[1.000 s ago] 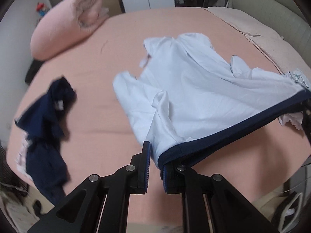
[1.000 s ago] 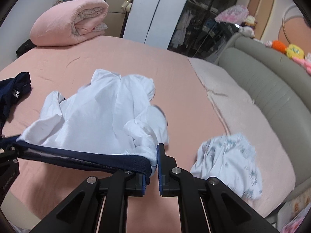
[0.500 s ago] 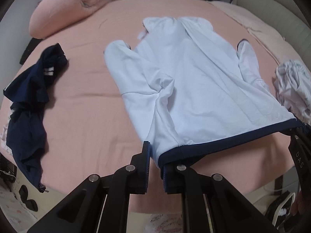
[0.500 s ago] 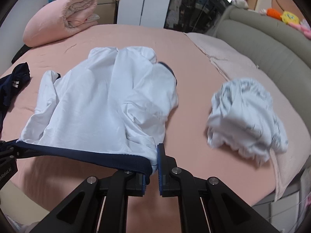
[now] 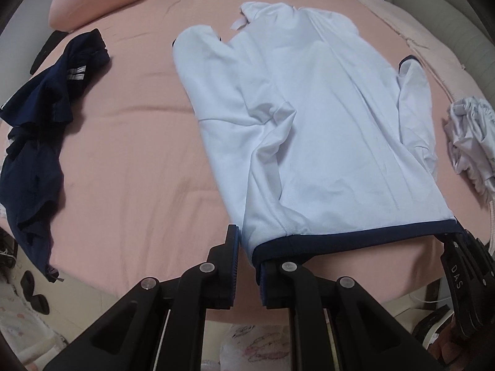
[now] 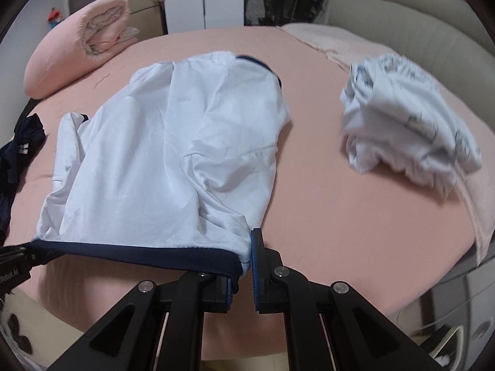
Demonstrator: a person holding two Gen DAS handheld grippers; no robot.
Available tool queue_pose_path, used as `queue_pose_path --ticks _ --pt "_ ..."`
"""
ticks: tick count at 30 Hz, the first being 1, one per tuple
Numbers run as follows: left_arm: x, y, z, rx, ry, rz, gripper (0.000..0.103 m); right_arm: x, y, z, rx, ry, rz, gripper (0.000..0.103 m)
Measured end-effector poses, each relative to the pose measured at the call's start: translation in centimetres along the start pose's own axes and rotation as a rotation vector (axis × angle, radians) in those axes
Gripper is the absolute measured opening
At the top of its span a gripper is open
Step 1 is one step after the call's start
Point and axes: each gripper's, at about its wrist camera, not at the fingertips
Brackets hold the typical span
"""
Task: Fold clothes
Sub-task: 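Lay the white shirt flat on the bed with both tools, then open both tools and release the shirt hem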
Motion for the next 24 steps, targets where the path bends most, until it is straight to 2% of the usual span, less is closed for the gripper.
queue_pose_path --ticks 9,16,19,21,22,24 --pt "-1.2 -0.2 0.2 -0.006 -0.003 0.067 0.017 -0.5 -0.5 -0.8 -0.037 0.011 0.015 0.008" --pt "-1.5 -0.2 -0.6 -0.059 0.06 0.076 0.022 0.1 -1.5 -0.7 -0.002 0.008 0.012 0.008" --pt "-1.5 -0.2 -0.9 -0.079 0.113 0.078 0.039 0.2 -1.5 -0.8 -0.002 0.014 0.014 0.008" --pt "-1.5 -0.1 -0.4 -0.061 0.138 0.083 0.06 0.3 -1.5 -0.9 -0.009 0.023 0.02 0.008" --pt "-1.5 -0.1 0.0 -0.046 0.138 0.087 0.062 0.3 -1.5 -0.9 -0.013 0.029 0.027 0.009" --pt "-1.3 0.0 1.4 0.017 0.066 0.098 0.065 0.3 -1.4 -0.9 -0.005 0.04 0.046 0.01"
Point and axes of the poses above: each gripper's, at about its wrist camera, not at the fingertips, and x roughly against the way its jaws point, z to its left, y to its top, and after that the axes turned 1 degree about -x, right-handed
